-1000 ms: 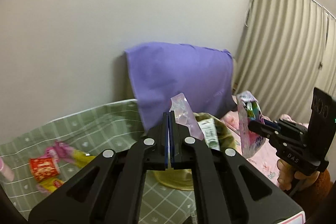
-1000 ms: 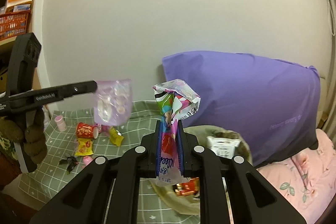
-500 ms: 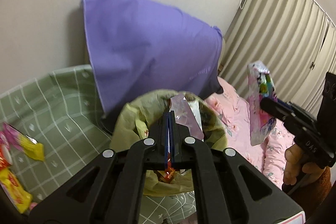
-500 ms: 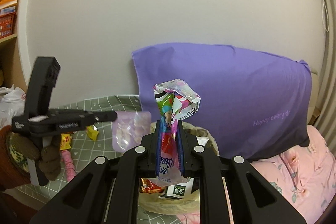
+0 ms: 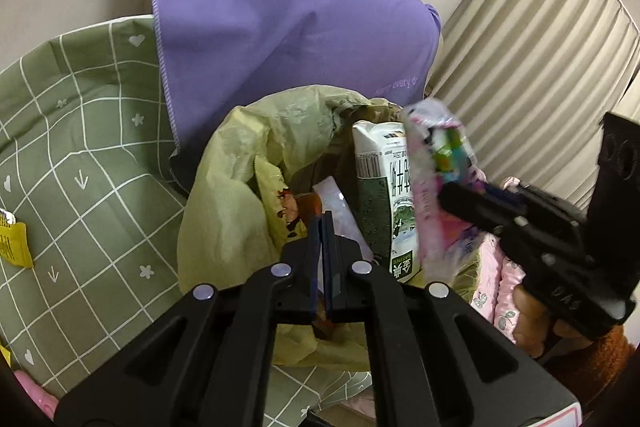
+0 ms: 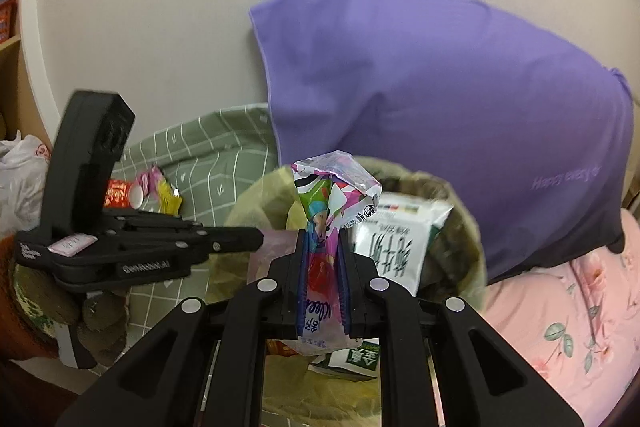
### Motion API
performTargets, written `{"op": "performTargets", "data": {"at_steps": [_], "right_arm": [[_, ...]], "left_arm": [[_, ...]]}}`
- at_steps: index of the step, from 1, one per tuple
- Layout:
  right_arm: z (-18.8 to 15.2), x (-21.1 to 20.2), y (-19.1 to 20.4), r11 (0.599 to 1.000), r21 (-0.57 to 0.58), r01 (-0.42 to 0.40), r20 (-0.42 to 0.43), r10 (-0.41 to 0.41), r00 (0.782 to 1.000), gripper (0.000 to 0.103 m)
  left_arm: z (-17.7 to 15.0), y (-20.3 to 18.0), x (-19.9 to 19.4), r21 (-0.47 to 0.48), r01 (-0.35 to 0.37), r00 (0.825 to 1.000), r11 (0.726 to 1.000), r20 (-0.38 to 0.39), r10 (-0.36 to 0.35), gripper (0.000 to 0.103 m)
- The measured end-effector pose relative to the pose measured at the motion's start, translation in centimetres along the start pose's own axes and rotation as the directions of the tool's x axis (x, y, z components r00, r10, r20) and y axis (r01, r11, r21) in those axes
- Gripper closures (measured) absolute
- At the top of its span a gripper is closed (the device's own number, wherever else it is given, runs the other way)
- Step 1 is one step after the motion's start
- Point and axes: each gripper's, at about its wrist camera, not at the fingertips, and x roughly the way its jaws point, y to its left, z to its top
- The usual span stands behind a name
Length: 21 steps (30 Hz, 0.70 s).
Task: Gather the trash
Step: 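Carry both items over the trash bag and open both grippers, then move both tools back over the remaining items on the table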
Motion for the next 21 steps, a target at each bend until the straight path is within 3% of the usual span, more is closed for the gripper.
{"op": "performTargets", "data": {"at_steps": [1, 3, 7, 9, 13, 18, 21], "right_arm": [[-0.2, 0.5, 0.1, 1.000, 0.001, -0.016, -0.011, 0.016, 1.000, 0.089], [-0.5, 1.4, 0.3, 1.000, 0.001, -0.026, -0.031, 0.026, 0.999, 0.088], [-0.9, 2.5, 1.0, 1.000, -0.003, -0.017, -0.056, 0.017, 0.998, 0.072], [-1.0, 2.8, 1.3, 1.000, 0.000, -0.017, -0.058, 0.017, 0.998, 0.069], [-1.0, 2.6, 1.8, 1.000, -0.008, 0.011, -0.058, -0.011, 0.998, 0.067], [-0.5, 2.6, 2.7, 0.999, -0.021, 0.029, -0.060, -0.030, 0.998, 0.054], [-0.4, 2.2, 3.3, 0.999, -0.025, 0.048, -0.051, -0.049, 0.997, 0.052]], "left_arm": [[0.0, 0.3, -0.2, -0.008, 0.006, 1.000, 1.000, 0.002, -0.006, 0.096], [0.1, 0.7, -0.6, -0.013, 0.003, 1.000, 1.000, 0.008, -0.003, 0.081], [0.3, 1.3, -2.0, -0.014, -0.015, 0.999, 1.000, 0.040, 0.016, 0.074], [0.3, 1.5, -3.0, -0.015, -0.021, 0.998, 1.000, 0.061, 0.022, 0.069], [0.1, 2.3, -4.9, -0.021, -0.056, 0.993, 0.998, 0.106, 0.058, 0.064], [-1.0, 4.5, -6.9, -0.054, -0.106, 0.987, 0.993, 0.112, 0.111, 0.062], [-2.0, 6.3, -8.5, -0.096, -0.130, 0.983, 0.987, 0.118, 0.141, 0.062]]}}
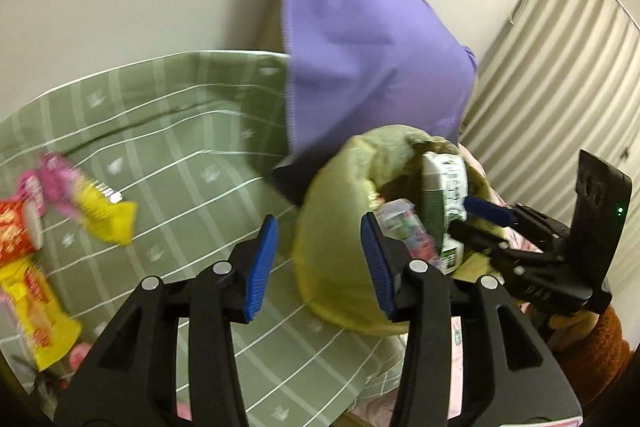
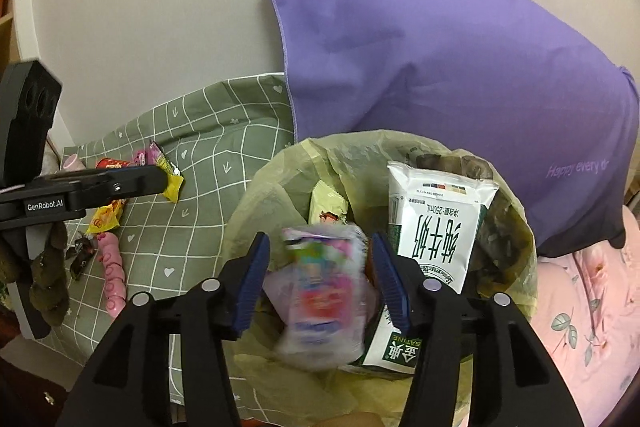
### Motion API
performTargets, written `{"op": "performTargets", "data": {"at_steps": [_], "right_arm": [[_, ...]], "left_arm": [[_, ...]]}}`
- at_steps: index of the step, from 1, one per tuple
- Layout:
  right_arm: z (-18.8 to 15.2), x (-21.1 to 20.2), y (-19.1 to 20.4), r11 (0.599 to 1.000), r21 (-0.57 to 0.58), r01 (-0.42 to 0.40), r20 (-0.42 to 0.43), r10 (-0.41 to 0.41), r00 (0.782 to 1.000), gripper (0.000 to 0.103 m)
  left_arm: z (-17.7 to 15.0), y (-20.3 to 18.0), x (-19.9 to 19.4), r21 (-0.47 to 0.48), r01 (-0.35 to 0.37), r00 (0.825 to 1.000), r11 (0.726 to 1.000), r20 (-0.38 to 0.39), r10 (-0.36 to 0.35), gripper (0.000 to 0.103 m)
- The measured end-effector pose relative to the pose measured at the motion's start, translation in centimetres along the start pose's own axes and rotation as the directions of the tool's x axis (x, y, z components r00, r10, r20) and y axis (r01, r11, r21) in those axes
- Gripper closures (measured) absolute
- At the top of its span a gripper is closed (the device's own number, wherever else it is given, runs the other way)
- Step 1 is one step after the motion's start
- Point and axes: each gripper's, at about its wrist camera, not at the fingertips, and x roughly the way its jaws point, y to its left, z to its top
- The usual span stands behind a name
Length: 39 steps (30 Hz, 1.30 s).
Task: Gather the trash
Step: 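Move both tools back over the remaining items on the table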
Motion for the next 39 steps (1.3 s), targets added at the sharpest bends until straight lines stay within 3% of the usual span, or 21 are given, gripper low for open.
{"op": "performTargets", "data": {"at_steps": [6, 11, 15, 19, 21, 25, 29, 30, 32, 34, 36, 39], "right_arm": [[0.5, -1.3, 2.2, 1.000, -0.001, -0.004, 0.036, 0.004, 0.999, 0.050], [1.4, -1.7, 5.0, 1.000, -0.001, -0.029, 0.092, 0.029, 0.995, 0.050], [1.9, -0.2, 7.7, 0.997, 0.000, -0.076, 0.097, 0.076, 0.992, 0.050], [2.4, 2.8, 11.0, 0.989, -0.021, -0.146, 0.046, 0.147, 0.988, 0.046], [2.7, 4.2, 12.7, 0.982, -0.039, -0.185, 0.008, 0.185, 0.983, 0.046], [3.6, 6.8, 16.0, 0.972, -0.102, -0.211, -0.022, 0.210, 0.977, 0.046], [4.1, 9.1, 17.1, 0.966, -0.127, -0.225, -0.034, 0.222, 0.974, 0.046], [4.2, 9.7, 17.3, 0.964, -0.127, -0.232, -0.039, 0.229, 0.973, 0.046], [4.4, 11.5, 17.4, 0.956, -0.121, -0.266, -0.062, 0.260, 0.964, 0.046], [4.6, 13.2, 18.0, 0.949, -0.131, -0.288, -0.085, 0.279, 0.957, 0.046], [5.1, 14.8, 19.0, 0.935, -0.157, -0.318, -0.114, 0.303, 0.946, 0.046], [6.1, 16.8, 21.5, 0.893, -0.184, -0.410, -0.143, 0.389, 0.910, 0.048]], "left_arm": [[-1.5, 4.3, -3.1, -0.090, -0.051, 0.998, 0.995, 0.040, 0.054, 0.061], [-3.0, 8.6, -5.9, -0.152, -0.148, 0.985, 0.977, 0.069, 0.160, 0.061], [-3.7, 12.5, -8.0, -0.220, -0.226, 0.965, 0.949, 0.081, 0.249, 0.061], [-4.2, 16.6, -10.7, -0.292, -0.298, 0.935, 0.909, 0.103, 0.340, 0.061], [-4.1, 18.2, -11.4, -0.307, -0.312, 0.928, 0.899, 0.105, 0.357, 0.059], [-2.3, 20.7, -11.1, -0.254, -0.346, 0.922, 0.903, 0.086, 0.377, 0.057], [0.3, 22.1, -8.7, -0.105, -0.317, 0.947, 0.943, 0.028, 0.321, 0.056], [0.7, 22.3, -8.0, -0.075, -0.331, 0.943, 0.941, 0.017, 0.333, 0.056], [1.1, 23.3, -6.9, -0.051, -0.396, 0.918, 0.917, 0.000, 0.397, 0.056], [1.1, 24.6, -7.0, -0.096, -0.439, 0.898, 0.894, -0.003, 0.440, 0.056], [0.7, 25.3, -8.5, -0.159, -0.435, 0.895, 0.886, 0.032, 0.445, 0.056], [-1.2, 26.1, -11.8, -0.287, -0.417, 0.889, 0.862, 0.068, 0.452, 0.056]]}}
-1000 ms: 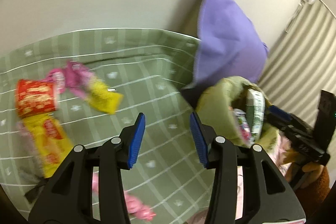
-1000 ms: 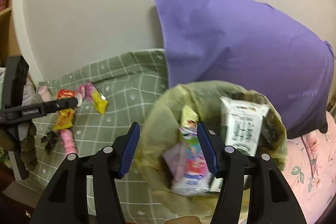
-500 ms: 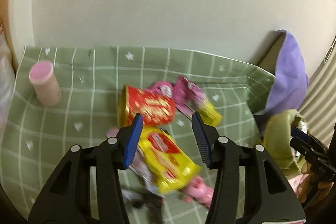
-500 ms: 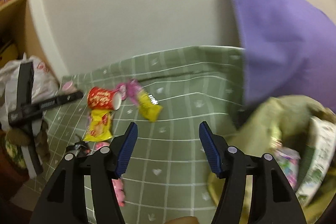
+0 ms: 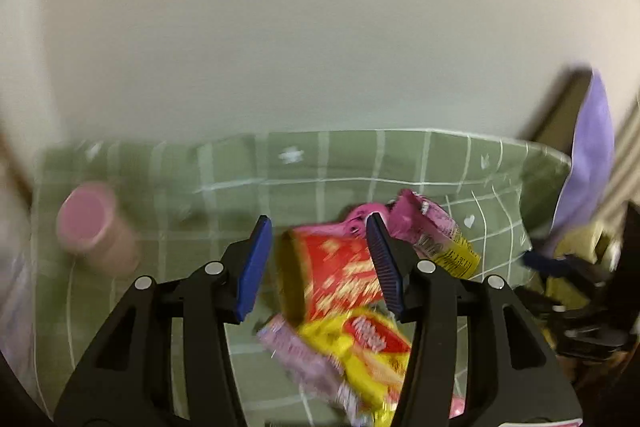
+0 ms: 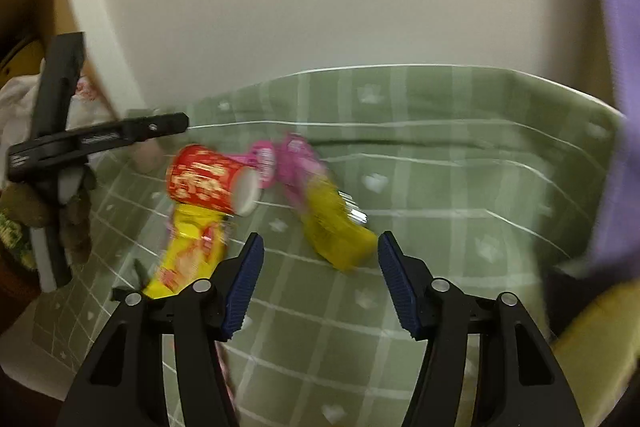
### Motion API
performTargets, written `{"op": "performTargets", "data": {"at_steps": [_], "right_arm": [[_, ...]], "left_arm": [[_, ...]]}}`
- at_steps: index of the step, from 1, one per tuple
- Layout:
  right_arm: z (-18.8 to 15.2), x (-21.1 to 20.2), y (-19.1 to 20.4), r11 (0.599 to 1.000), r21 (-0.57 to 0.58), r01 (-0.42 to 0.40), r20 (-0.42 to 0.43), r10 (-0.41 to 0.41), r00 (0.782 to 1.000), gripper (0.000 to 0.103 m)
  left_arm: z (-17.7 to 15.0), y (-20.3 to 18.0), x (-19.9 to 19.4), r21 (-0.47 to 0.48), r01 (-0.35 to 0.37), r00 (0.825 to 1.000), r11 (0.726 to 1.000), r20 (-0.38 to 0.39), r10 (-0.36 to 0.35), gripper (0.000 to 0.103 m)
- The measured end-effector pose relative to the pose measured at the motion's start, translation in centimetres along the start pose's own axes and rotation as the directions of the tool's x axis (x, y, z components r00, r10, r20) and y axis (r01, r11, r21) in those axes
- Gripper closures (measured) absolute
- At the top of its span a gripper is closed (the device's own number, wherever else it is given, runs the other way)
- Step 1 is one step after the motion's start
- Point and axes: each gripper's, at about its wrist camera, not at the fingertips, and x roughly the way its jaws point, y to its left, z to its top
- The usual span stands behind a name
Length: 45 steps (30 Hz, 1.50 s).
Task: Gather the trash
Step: 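Move both tools back over the remaining items on the table, then grasp the red paper cup with the right gripper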
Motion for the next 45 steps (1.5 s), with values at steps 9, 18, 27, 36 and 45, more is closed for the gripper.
{"op": "performTargets", "data": {"at_steps": [9, 18, 27, 36, 45], "right_arm": [[3.4, 6.9, 10.9, 0.860, -0.493, -0.128, -0.056, 0.115, 0.992, 0.048], [2.4, 10.9, 12.0, 0.780, -0.626, 0.000, -0.048, -0.039, 0.998, 0.048], [3.8, 3.9, 6.5, 0.988, -0.146, -0.049, -0.008, 0.048, 0.999, 0.097], [2.4, 3.9, 7.9, 0.937, -0.343, -0.069, -0.059, 0.052, 0.997, 0.054], [2.6, 12.2, 12.7, 0.748, -0.663, -0.025, -0.073, -0.031, 0.997, 0.050]], "left_arm": [[-7.5, 3.2, -6.8, -0.092, -0.076, 0.997, 0.993, -0.031, 0.073, 0.056], [-12.1, 6.7, -10.7, -0.203, -0.131, 0.991, 0.970, -0.055, 0.122, 0.056], [-11.9, 6.8, -9.9, -0.213, -0.078, 0.996, 0.974, -0.055, 0.068, 0.056], [-12.4, 4.3, -7.7, -0.181, -0.010, 0.996, 0.983, -0.092, -0.007, 0.056], [-13.4, 5.3, -10.2, -0.173, -0.099, 0.992, 0.980, -0.089, 0.085, 0.056]]}}
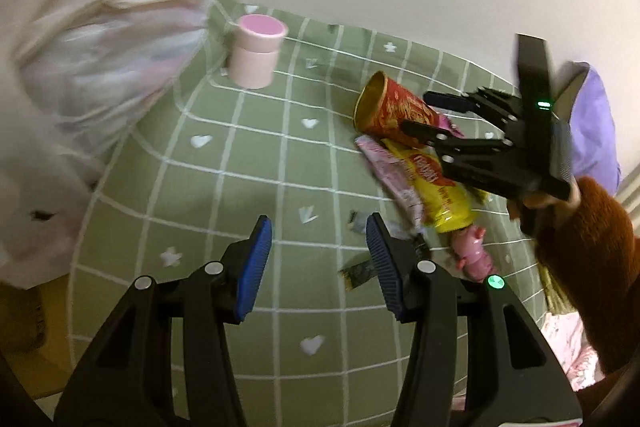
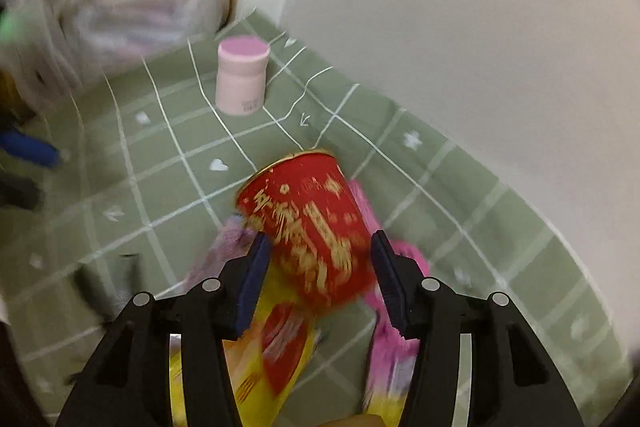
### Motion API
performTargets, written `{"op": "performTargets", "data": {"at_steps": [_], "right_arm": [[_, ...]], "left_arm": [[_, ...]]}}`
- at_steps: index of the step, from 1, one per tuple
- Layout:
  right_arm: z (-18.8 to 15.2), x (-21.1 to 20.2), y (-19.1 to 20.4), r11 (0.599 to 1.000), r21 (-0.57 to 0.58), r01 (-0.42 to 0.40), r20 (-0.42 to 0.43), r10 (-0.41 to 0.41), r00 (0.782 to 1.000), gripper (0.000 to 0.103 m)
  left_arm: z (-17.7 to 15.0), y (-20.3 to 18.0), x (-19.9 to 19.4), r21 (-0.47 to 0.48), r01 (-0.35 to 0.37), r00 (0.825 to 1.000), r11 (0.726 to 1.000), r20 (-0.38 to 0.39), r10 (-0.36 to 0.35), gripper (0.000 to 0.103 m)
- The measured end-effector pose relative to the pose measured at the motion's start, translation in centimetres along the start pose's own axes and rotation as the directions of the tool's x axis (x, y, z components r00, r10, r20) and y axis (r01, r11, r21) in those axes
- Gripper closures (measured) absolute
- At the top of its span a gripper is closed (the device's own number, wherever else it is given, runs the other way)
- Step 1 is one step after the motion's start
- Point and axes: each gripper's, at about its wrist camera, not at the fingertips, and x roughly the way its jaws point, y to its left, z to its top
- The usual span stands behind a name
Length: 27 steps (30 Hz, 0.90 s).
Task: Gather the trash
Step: 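Grasp the red paper cup with the right gripper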
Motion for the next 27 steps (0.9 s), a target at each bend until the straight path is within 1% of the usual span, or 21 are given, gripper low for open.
{"op": "performTargets", "data": {"at_steps": [1, 2, 3, 4, 5, 6, 7, 9, 10, 11, 12, 15, 17, 18, 19, 22, 24, 25, 27], "right_arm": [[0.3, 0.8, 0.0, 1.000, -0.019, 0.021, -0.013, -0.021, 1.000, 0.049], [0.6, 1.2, -0.2, 1.000, -0.013, 0.022, -0.020, -0.022, 1.000, 0.049], [0.8, 1.2, -0.6, 1.000, 0.021, 0.002, -0.017, -0.001, 1.000, 0.050], [0.9, 0.9, -1.6, 0.994, 0.105, -0.043, -0.006, 0.044, 0.999, 0.051], [0.8, 0.3, -2.6, 0.980, 0.185, -0.071, 0.015, 0.069, 0.997, 0.051], [0.7, -0.3, -3.2, 0.968, 0.236, -0.083, 0.033, 0.077, 0.996, 0.052], [0.2, -1.5, -3.8, 0.945, 0.311, -0.102, 0.064, 0.087, 0.994, 0.053], [-0.8, -3.9, -4.7, 0.903, 0.410, -0.127, 0.105, 0.091, 0.990, 0.053], [-1.9, -5.8, -5.0, 0.870, 0.473, -0.138, 0.132, 0.085, 0.988, 0.053], [-2.5, -6.8, -5.0, 0.857, 0.498, -0.136, 0.139, 0.076, 0.987, 0.053], [-3.7, -8.6, -4.8, 0.839, 0.531, -0.123, 0.143, 0.054, 0.988, 0.053], [-6.3, -12.0, -3.7, 0.815, 0.576, -0.072, 0.125, -0.001, 0.992, 0.053], [-8.8, -14.3, -3.1, 0.797, 0.604, -0.007, 0.074, -0.048, 0.996, 0.053], [-9.7, -14.8, -2.9, 0.789, 0.614, 0.011, 0.056, -0.057, 0.997, 0.053], [-11.2, -15.4, -2.6, 0.773, 0.634, 0.033, 0.030, -0.067, 0.997, 0.053], [-15.0, -16.2, -1.7, 0.722, 0.688, 0.068, -0.035, -0.061, 0.998, 0.053], [-17.0, -16.6, -0.8, 0.696, 0.712, 0.091, -0.071, -0.057, 0.996, 0.053], [-17.4, -16.3, -0.3, 0.687, 0.721, 0.093, -0.078, -0.053, 0.996, 0.053], [-18.5, -16.6, 0.3, 0.668, 0.737, 0.103, -0.089, -0.055, 0.995, 0.053]], "left_arm": [[-0.2, 0.3, -0.3, -0.002, -0.017, 1.000, 1.000, 0.000, 0.017, 0.056], [-0.3, 0.4, -0.5, -0.002, -0.025, 1.000, 1.000, 0.000, 0.025, 0.056], [-0.4, 0.6, -0.7, 0.000, -0.032, 0.999, 0.999, -0.001, 0.032, 0.056], [-0.5, 0.7, -0.9, 0.003, -0.039, 0.999, 0.999, -0.003, 0.039, 0.056], [-0.6, 0.9, -1.0, 0.004, -0.041, 0.999, 0.999, -0.004, 0.041, 0.056], [-0.5, 0.9, -1.0, 0.005, -0.041, 0.999, 0.999, -0.005, 0.041, 0.056], [-0.5, 1.0, -1.0, 0.005, -0.037, 0.999, 0.999, -0.006, 0.037, 0.056], [-0.5, 0.8, -0.8, 0.008, -0.024, 1.000, 1.000, -0.006, 0.024, 0.056], [-0.4, 0.5, -0.6, 0.016, -0.010, 1.000, 1.000, -0.007, 0.010, 0.056], [-0.5, 0.2, -0.3, 0.022, -0.001, 1.000, 1.000, -0.010, 0.001, 0.056], [-0.5, -0.1, 0.0, 0.029, 0.012, 1.000, 1.000, -0.016, -0.012, 0.056], [-0.8, -1.6, 1.3, 0.059, 0.067, 0.997, 0.996, -0.045, -0.064, 0.056], [-1.2, -3.0, 2.3, 0.095, 0.105, 0.993, 0.990, -0.072, -0.098, 0.056], [-1.4, -3.6, 2.5, 0.112, 0.116, 0.991, 0.987, -0.083, -0.107, 0.056], [-1.6, -4.6, 3.0, 0.138, 0.130, 0.988, 0.982, -0.096, -0.117, 0.056], [-1.9, -6.6, 4.1, 0.169, 0.154, 0.984, 0.973, -0.116, -0.135, 0.056], [-2.0, -7.4, 4.7, 0.184, 0.142, 0.986, 0.972, -0.117, -0.122, 0.056], [-2.0, -8.0, 5.2, 0.203, 0.122, 0.988, 0.972, -0.119, -0.099, 0.056], [-2.2, -8.4, 5.9, 0.225, 0.107, 0.988, 0.968, -0.130, -0.079, 0.056]]}}
